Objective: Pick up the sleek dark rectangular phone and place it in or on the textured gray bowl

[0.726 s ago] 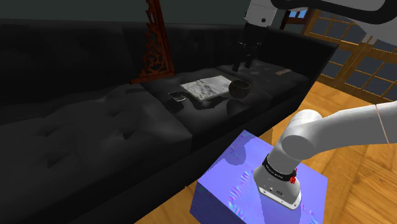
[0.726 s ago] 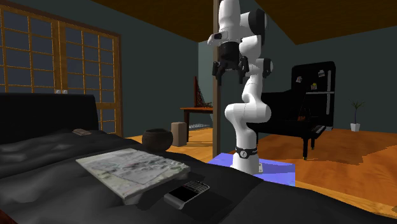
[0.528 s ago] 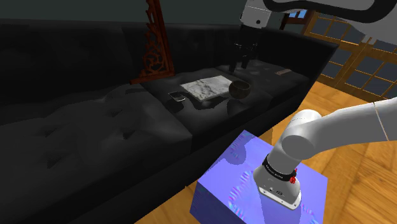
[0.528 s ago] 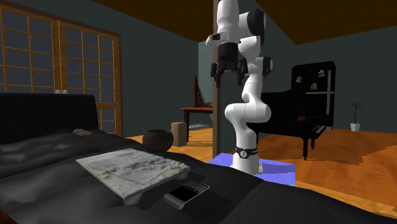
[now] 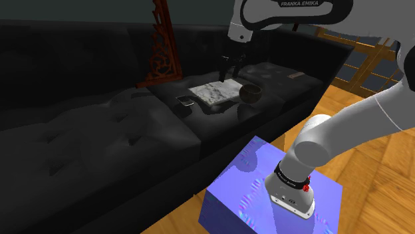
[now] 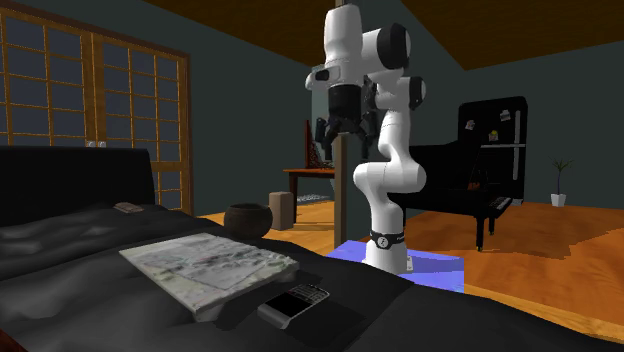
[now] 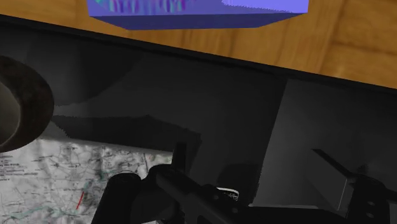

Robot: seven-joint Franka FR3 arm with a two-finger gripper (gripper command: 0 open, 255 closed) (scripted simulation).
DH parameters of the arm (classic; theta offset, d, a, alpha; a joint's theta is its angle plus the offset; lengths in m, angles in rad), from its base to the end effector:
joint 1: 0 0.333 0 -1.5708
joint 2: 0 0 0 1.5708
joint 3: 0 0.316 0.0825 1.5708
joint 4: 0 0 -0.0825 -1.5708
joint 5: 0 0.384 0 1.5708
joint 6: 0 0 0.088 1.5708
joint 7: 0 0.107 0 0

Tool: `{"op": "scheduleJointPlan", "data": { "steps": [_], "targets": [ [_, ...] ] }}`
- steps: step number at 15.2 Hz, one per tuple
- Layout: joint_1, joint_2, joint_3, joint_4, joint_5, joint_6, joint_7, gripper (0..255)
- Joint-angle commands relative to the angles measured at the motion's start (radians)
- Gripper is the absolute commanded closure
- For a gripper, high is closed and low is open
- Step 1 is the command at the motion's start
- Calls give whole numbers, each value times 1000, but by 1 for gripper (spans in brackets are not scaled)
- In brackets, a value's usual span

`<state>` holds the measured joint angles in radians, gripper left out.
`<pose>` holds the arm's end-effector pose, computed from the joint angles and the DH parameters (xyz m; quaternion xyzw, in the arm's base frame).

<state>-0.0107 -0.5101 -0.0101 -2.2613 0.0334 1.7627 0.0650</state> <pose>0.3995 -0.0059 0.5554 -0.9988 0.0453 -0.0053 0.0190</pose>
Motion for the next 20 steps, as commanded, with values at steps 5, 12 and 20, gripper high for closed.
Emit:
{"op": "scheduleJointPlan", "data": {
  "steps": [5, 12, 20],
  "targets": [
    [7, 213, 0, 72, 10, 132, -10, 0],
    [10, 477, -1, 216, 23, 239, -28, 0],
    [11, 789, 3, 462, 36, 292, -44, 0]
  ]
}}
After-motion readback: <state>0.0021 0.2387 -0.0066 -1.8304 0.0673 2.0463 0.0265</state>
